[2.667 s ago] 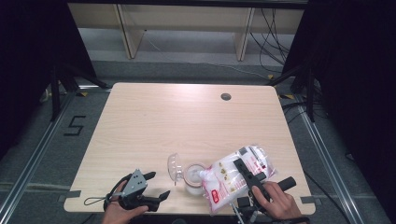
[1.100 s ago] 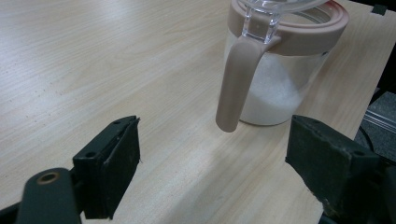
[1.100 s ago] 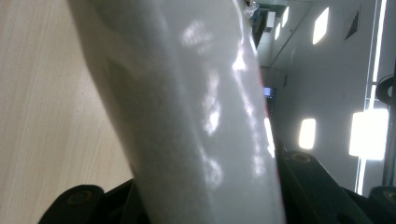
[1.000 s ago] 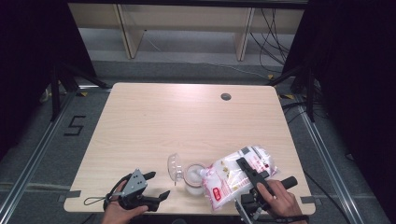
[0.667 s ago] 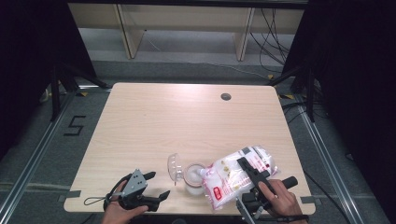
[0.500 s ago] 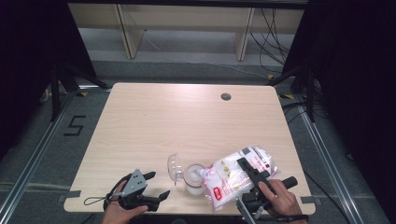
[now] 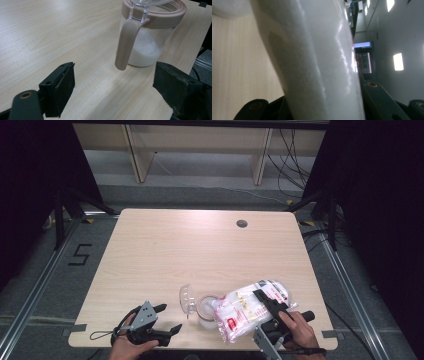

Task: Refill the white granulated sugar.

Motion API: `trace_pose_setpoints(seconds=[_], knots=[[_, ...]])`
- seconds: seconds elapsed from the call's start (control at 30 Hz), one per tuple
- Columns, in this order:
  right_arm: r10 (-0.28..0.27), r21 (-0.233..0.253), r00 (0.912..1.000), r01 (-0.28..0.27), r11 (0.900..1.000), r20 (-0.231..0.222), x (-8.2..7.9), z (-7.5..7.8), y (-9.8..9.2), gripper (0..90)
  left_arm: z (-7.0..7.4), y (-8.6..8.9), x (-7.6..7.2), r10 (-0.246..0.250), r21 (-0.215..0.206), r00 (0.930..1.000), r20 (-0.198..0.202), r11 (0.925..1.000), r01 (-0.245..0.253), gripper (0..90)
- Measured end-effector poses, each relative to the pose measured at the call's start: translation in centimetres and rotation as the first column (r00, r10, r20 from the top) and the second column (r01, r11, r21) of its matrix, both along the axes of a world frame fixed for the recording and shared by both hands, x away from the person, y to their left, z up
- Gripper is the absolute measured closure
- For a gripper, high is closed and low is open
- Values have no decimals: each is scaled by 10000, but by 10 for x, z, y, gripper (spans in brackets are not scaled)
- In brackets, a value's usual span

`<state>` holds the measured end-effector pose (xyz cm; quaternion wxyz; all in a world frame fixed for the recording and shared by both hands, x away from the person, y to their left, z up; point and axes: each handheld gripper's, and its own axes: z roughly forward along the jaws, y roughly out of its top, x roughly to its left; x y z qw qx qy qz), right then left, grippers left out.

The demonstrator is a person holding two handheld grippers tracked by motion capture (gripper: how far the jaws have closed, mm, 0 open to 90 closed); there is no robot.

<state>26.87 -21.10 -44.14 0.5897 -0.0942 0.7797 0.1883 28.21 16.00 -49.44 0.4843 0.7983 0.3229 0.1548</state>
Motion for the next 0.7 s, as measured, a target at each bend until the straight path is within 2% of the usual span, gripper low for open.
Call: trace_pose_setpoints(seconds=[0.03, 0.07, 0.1, 0.13, 0.17, 0.2, 0.27, 0.3, 0.33, 0.37, 0.4, 0.43, 0.47, 0.5, 0.53, 0.57, 0.6, 0.67, 0.7], knots=[[139, -75, 9999, -139, 9999, 46, 1, 2, 0, 689, 0, 0, 0, 2, -57, 10000, -17, 10000, -2, 170], [32, 458, 9996, -20, 9989, -266, 1, -1, -1, 690, 0, 0, 0, -54, -103, 10000, 20, 9999, 54, 170], [74, 653, 9991, -46, 9979, -428, 2, -2, -2, 691, 0, 0, 0, -67, -78, 10000, 53, 9999, 68, 170], [58, 689, 9990, -27, 9976, -445, 2, -3, -2, 692, 0, 0, 0, -85, -95, 10000, 4, 9999, 85, 170], [303, 421, 9992, -292, 9987, -262, 3, 0, -1, 692, 0, 0, 0, -93, -88, 10000, 5, 9999, 93, 170], [152, 936, 9978, -91, 9956, -646, 1, -4, -2, 692, 0, 0, 0, -60, -124, 10000, 47, 9999, 60, 170], [266, 978, 9978, -205, 9950, -614, 1, -3, -3, 693, 0, 0, 0, -87, -87, 10000, 3, 9999, 87, 170], [200, 1201, 9968, -107, 9927, -770, 0, -4, -3, 693, 0, 0, 0, -50, -110, 10000, 40, 9999, 50, 170], [383, 872, 9977, -334, 9956, -559, 2, 0, -3, 693, 0, 0, 0, -59, -101, 10000, 46, 9999, 60, 170], [253, 1360, 9962, -137, 9906, -839, 1, -3, -4, 694, 0, 0, 0, -70, -82, 10000, 62, 9999, 71, 170], [355, 1387, 9951, -224, 9901, -924, 1, -3, -4, 694, 0, 0, 0, -66, -85, 10000, 66, 9999, 67, 170], [319, 1632, 9920, -116, 9865, -1222, 1, -4, -5, 695, 0, 0, 0, -54, -92, 10000, 61, 9999, 55, 170], [445, 1432, 9928, -283, 9893, -1113, 3, -2, -5, 696, 1, 0, 0, -99, -61, 10000, 5, 9999, 99, 170], [427, 1882, 9896, -163, 9820, -1371, 3, -5, -5, 696, 0, 0, 0, -81, -88, 10000, 20, 9999, 81, 170], [500, 1712, 9899, -268, 9849, -1328, 5, -3, -6, 697, 0, 0, 0, -45, -109, 10000, 59, 9999, 45, 170], [487, 1778, 9894, -238, 9838, -1371, 6, -3, -6, 698, 1, 0, 0, -47, -73, 9999, 98, 10000, 48, 170], [412, 2199, 9853, -38, 9755, -1658, 6, -6, -6, 700, 1, 0, 0, -51, -94, 10000, 82, 9999, 52, 170], [486, 2111, 9856, -135, 9774, -1617, 8, -4, -7, 701, 0, 0, 0, -59, -86, 10000, 75, 9999, 60, 170], [489, 2452, 9856, -78, 9694, -1621, 8, -4, -7, 702, 0, 0, 0, -59, -89, 10000, 38, 9999, 60, 170]])
